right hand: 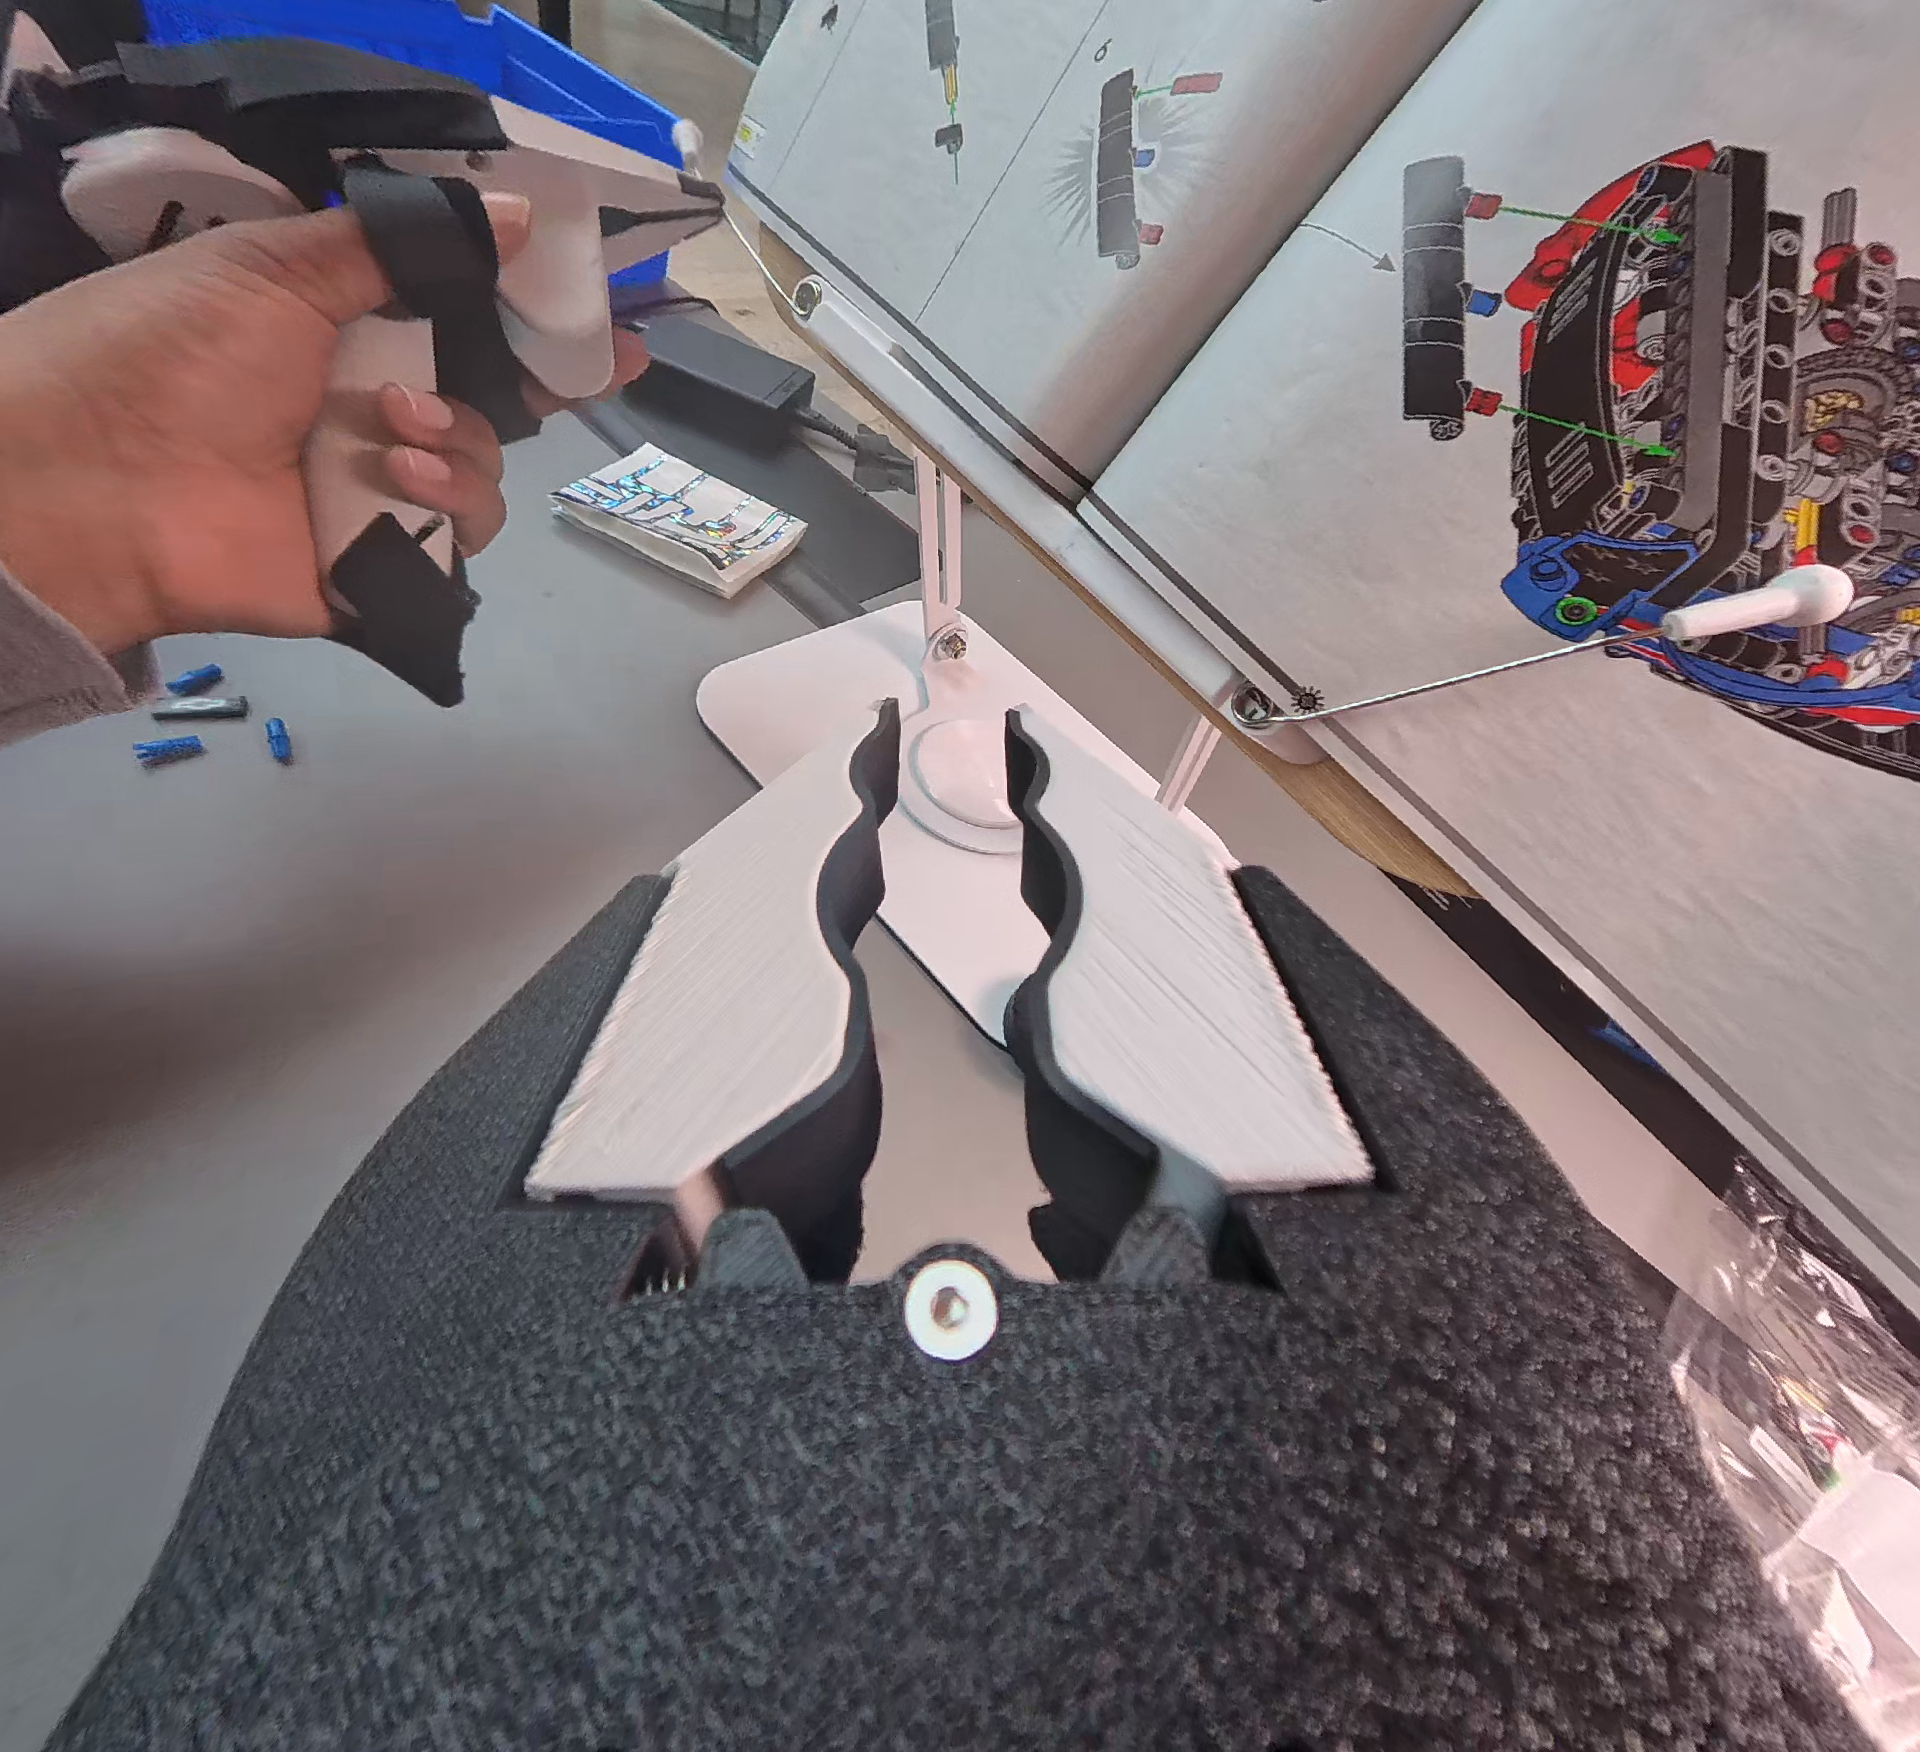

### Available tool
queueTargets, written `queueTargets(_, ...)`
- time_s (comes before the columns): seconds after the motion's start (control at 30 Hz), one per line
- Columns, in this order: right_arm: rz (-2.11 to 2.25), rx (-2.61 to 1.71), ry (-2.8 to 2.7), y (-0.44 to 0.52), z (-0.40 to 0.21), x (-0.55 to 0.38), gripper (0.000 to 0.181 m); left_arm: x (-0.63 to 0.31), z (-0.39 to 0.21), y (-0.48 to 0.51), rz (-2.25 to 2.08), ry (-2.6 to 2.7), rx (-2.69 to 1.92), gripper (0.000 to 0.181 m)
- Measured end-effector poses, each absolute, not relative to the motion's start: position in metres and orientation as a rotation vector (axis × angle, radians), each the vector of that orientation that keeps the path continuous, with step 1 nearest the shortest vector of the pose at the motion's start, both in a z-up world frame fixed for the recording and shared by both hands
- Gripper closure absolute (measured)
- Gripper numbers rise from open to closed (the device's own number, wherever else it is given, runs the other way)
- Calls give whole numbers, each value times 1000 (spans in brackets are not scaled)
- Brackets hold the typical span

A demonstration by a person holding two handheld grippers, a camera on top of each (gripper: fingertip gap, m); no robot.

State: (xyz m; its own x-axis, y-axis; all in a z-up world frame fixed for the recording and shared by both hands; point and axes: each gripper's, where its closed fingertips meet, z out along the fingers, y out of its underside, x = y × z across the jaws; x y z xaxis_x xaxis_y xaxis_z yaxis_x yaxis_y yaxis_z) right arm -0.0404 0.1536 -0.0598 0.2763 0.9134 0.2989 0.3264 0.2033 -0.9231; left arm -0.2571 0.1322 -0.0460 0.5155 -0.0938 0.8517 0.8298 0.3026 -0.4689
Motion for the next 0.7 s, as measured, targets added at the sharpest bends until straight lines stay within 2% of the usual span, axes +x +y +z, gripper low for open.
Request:
queueTargets(0.17, 632, -1343, -1268, 154, -56, -38, 161, -211, -5, 150, -308, -257, -1357, 181)
queueTargets(0.27, 645, -1351, -1260, 156, -57, -39, 161, -201, -22, 168, -47, -75, -1640, 181)
queueTargets(0.47, 625, -1348, -1253, 159, -56, -33, 161, -198, -2, 147, 18, -88, -1521, 181)
queueTargets(0.7, 617, -1354, -1153, 173, -50, -22, 158, -181, -28, 125, -21, -62, -1540, 143)
